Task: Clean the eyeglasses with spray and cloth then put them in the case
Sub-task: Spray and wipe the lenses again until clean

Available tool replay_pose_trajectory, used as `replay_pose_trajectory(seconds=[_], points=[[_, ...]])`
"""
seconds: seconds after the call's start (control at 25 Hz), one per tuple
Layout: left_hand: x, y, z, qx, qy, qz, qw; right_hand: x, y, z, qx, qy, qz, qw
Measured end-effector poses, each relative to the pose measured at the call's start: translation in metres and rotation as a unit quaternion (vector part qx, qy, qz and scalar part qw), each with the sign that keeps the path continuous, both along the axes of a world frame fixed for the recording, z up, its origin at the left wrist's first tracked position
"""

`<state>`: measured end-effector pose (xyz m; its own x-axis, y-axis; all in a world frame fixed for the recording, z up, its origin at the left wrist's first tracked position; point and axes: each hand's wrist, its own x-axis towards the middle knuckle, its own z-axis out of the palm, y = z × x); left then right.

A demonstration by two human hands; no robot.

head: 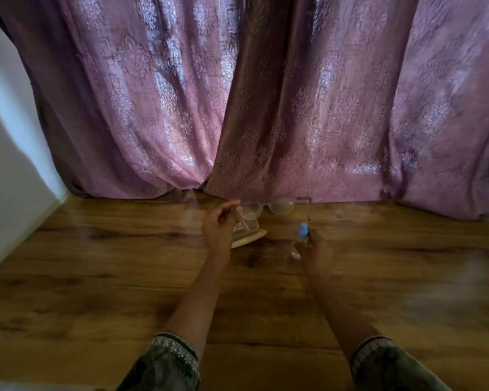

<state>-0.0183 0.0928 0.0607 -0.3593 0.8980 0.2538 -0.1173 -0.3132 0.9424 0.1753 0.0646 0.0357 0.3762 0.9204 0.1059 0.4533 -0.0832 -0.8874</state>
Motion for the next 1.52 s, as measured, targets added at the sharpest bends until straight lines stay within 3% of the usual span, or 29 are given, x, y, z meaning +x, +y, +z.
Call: replay_pose_trajectory(seconds=[0.44,0.84,1.04,1.2,1.44,1.52], points=[[-0.003,0.0,0.002,0.003,-0.001,0.012,1.0,0.007,0.014,-0.012,-0.017,-0.02,-0.02,0.999],[0.001,-0.006,0.007,-0.001,-0.012,0.01,1.0,0.004,0.007,-0.01,-0.032,0.039,-0.053,0.997],[0.007,-0.012,0.004,-0.02,-0.014,0.013,1.0,0.016,-0.014,-0.022,0.017,-0.052,-0.105,0.993],[0.012,-0.019,-0.002,-0.04,-0.007,-0.001,0.999,0.022,-0.035,-0.033,0.004,-0.124,-0.123,0.985],[0.018,-0.03,-0.001,-0.047,-0.004,-0.021,0.999,0.028,-0.058,-0.056,-0.157,-0.227,-0.08,0.958],[0.019,-0.034,0.001,-0.042,-0.006,-0.033,0.999,0.03,-0.063,-0.062,-0.172,-0.245,-0.064,0.952]])
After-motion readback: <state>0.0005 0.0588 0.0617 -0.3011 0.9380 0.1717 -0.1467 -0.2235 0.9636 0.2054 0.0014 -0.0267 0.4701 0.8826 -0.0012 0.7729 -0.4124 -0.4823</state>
